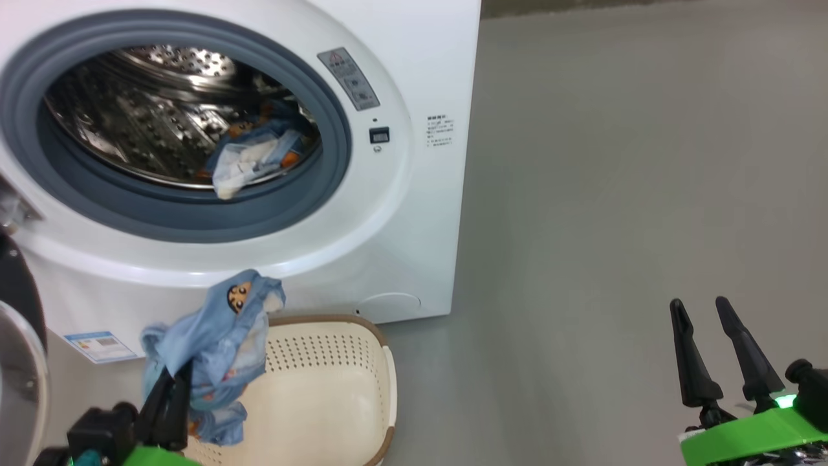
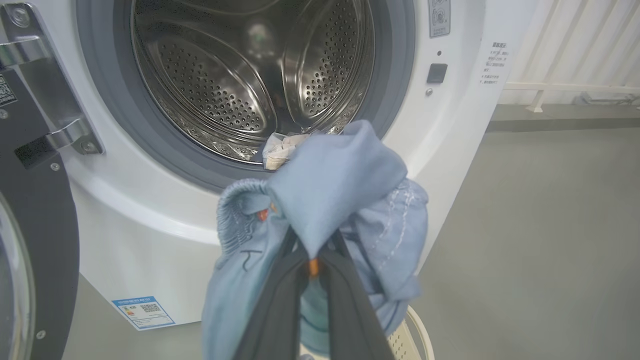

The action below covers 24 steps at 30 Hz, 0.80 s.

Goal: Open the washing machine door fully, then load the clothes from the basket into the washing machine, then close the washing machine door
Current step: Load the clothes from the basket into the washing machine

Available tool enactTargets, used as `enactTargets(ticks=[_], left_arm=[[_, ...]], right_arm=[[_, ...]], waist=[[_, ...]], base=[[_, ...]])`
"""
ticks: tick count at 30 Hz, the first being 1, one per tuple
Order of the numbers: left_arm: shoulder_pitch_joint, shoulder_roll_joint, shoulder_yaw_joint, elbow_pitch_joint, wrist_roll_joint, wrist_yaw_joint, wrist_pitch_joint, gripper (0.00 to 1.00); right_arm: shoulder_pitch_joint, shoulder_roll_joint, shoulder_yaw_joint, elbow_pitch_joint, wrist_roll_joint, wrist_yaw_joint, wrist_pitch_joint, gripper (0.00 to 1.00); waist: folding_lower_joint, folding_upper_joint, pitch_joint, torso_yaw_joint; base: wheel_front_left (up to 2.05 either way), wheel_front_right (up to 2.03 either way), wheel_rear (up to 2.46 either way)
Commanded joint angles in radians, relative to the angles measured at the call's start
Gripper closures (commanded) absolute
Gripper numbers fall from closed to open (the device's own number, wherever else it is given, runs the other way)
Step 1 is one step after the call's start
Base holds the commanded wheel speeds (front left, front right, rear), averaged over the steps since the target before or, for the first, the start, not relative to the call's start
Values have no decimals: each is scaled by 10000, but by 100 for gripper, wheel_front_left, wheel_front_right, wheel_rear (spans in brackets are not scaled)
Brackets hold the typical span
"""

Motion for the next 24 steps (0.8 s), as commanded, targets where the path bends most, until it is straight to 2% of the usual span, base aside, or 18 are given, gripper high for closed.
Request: enactTargets(ticks=[1,13,24], left_arm=[[-7,167,444,-406,149,-32,-137,100],[1222,-315,1188,-1656,721,-158,-137,100],[744,-673,1608,-1897,916,-328,-137,100]], right_arm=[[30,-250,160,-209,-216,54,-78,0],[490,-366,15,-240,-269,54,-78,0],[324,-377,6,-312,-265,54,-78,0]], waist=[[1,0,-283,138],[1,0,-406,268],[1,0,192,332]], base=[[0,0,0],[0,0,0],[0,0,0]])
